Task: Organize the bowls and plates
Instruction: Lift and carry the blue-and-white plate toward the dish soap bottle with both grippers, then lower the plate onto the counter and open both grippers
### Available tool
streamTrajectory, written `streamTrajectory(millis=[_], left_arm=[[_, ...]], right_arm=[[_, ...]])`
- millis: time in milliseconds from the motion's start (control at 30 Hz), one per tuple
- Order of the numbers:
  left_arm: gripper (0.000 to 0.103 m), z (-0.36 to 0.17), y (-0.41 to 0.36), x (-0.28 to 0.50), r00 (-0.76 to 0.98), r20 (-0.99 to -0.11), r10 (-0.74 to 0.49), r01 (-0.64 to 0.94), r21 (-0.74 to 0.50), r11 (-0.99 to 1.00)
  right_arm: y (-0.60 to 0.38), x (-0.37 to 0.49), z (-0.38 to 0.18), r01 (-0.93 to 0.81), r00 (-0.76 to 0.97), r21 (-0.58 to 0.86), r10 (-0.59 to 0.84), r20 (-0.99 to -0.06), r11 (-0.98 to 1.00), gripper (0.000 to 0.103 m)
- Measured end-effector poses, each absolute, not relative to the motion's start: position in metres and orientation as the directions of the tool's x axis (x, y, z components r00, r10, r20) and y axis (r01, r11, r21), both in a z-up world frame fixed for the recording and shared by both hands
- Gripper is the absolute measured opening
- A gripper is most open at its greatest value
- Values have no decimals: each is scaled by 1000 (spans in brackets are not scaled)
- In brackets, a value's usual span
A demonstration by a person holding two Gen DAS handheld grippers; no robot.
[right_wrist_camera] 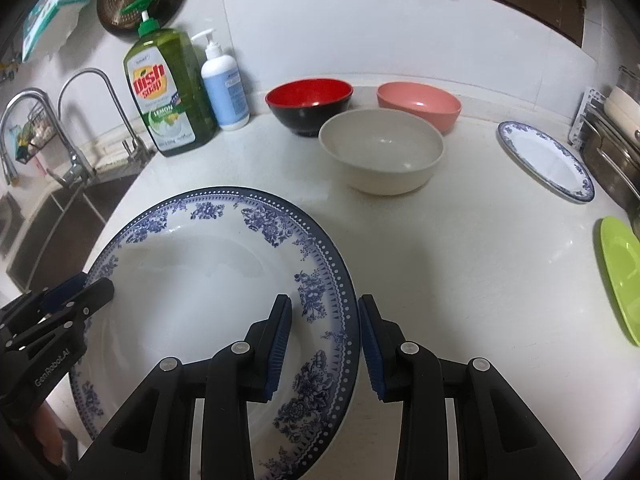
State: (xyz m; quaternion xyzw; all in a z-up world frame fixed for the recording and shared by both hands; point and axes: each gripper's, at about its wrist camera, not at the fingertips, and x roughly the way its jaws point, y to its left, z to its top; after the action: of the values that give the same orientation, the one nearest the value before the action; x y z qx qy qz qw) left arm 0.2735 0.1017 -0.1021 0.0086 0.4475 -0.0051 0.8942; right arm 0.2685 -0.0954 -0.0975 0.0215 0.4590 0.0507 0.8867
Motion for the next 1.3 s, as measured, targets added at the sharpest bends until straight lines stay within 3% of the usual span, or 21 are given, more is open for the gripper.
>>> streamTrajectory(millis=[1300], left_arm=[[36, -137, 106, 289, 507, -862, 0, 24, 15, 1000]], right_arm=[[-90, 280, -136, -34, 484, 105, 108, -868, 994, 37]])
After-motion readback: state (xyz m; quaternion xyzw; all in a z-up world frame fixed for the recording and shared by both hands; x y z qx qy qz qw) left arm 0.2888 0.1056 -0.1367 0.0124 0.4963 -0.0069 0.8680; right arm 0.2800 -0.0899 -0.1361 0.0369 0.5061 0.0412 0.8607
